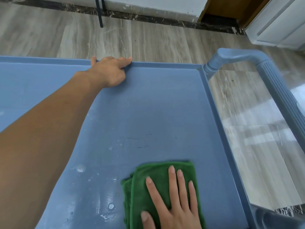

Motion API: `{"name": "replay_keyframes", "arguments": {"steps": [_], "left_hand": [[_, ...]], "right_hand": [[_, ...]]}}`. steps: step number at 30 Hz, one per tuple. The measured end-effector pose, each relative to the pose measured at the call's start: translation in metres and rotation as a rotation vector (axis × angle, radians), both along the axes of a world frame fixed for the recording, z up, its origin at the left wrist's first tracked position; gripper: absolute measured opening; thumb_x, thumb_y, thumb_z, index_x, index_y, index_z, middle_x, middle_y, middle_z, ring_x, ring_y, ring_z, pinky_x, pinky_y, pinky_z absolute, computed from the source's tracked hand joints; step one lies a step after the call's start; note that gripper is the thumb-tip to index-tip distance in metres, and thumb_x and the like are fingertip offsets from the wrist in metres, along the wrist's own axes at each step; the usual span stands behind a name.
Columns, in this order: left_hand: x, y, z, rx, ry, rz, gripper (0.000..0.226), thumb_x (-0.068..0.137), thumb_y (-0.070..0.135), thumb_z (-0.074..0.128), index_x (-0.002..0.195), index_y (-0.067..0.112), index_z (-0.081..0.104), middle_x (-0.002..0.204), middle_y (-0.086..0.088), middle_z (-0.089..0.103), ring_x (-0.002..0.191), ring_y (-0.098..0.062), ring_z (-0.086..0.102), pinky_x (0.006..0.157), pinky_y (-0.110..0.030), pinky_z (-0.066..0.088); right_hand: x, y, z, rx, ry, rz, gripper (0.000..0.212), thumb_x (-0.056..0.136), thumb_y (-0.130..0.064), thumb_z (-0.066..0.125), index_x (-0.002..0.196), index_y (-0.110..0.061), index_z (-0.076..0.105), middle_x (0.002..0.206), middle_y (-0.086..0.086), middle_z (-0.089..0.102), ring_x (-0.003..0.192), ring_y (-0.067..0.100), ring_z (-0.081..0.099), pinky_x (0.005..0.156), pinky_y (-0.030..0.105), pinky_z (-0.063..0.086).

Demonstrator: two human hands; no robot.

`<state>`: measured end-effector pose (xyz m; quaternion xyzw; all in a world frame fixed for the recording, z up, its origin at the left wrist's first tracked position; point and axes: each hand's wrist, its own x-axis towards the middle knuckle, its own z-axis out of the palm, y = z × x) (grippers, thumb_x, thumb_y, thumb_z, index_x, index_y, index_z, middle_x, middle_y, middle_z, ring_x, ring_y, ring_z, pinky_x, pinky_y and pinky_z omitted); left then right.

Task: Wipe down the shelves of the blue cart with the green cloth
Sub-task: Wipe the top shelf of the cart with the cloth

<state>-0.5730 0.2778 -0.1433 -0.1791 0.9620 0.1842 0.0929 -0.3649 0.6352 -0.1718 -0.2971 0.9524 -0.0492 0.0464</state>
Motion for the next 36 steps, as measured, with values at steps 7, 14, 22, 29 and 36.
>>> {"name": "replay_keyframes", "arguments": {"steps": [7, 14, 22, 29, 36], "left_hand": [[0.000, -0.004, 0.002, 0.044, -0.018, -0.005, 0.060, 0.095, 0.022, 0.031, 0.149, 0.048, 0.031, 0.159, 0.008, 0.035, 0.146, -0.025, 0.025, 0.120, -0.050, 0.002], [0.000, -0.003, 0.004, 0.040, -0.021, -0.004, 0.055, 0.096, 0.030, 0.031, 0.149, 0.046, 0.033, 0.159, 0.007, 0.034, 0.146, -0.025, 0.026, 0.118, -0.049, 0.006], [0.014, -0.022, 0.007, 0.048, -0.038, -0.099, 0.060, 0.098, 0.022, 0.033, 0.151, 0.046, 0.026, 0.161, 0.014, 0.026, 0.149, -0.018, 0.019, 0.121, -0.047, 0.007], [0.025, -0.033, 0.007, 0.021, -0.112, -0.056, 0.068, 0.095, 0.017, 0.026, 0.147, 0.060, 0.016, 0.164, 0.020, 0.010, 0.152, -0.015, 0.004, 0.114, -0.066, -0.011], [0.033, -0.035, 0.001, 0.006, -0.115, -0.073, 0.070, 0.095, 0.016, 0.022, 0.146, 0.062, 0.010, 0.164, 0.022, 0.007, 0.152, -0.012, 0.000, 0.113, -0.066, -0.012]], "right_hand": [[-0.081, -0.067, -0.001, -0.090, 0.011, 0.025, 0.064, 0.091, -0.060, 0.029, 0.149, -0.042, 0.012, 0.160, 0.017, 0.007, 0.148, 0.032, 0.004, 0.116, 0.057, 0.015], [-0.209, -0.174, -0.010, -0.077, -0.050, -0.056, 0.063, 0.086, -0.065, 0.017, 0.146, -0.049, 0.005, 0.161, 0.012, -0.006, 0.148, 0.029, -0.011, 0.117, 0.054, -0.007], [-0.230, -0.196, -0.014, -0.033, -0.052, -0.078, 0.064, 0.086, -0.067, 0.011, 0.146, -0.049, 0.001, 0.161, 0.013, -0.009, 0.147, 0.028, -0.013, 0.117, 0.052, -0.011], [-0.131, -0.143, -0.007, -0.054, 0.018, -0.016, 0.060, 0.093, -0.060, 0.020, 0.149, -0.042, 0.008, 0.160, 0.019, 0.001, 0.148, 0.033, -0.001, 0.119, 0.053, 0.005], [0.009, -0.051, -0.001, -0.039, 0.030, 0.069, 0.064, 0.087, -0.057, 0.036, 0.147, -0.037, 0.027, 0.158, 0.019, 0.015, 0.146, 0.035, 0.016, 0.114, 0.057, 0.023]]}}
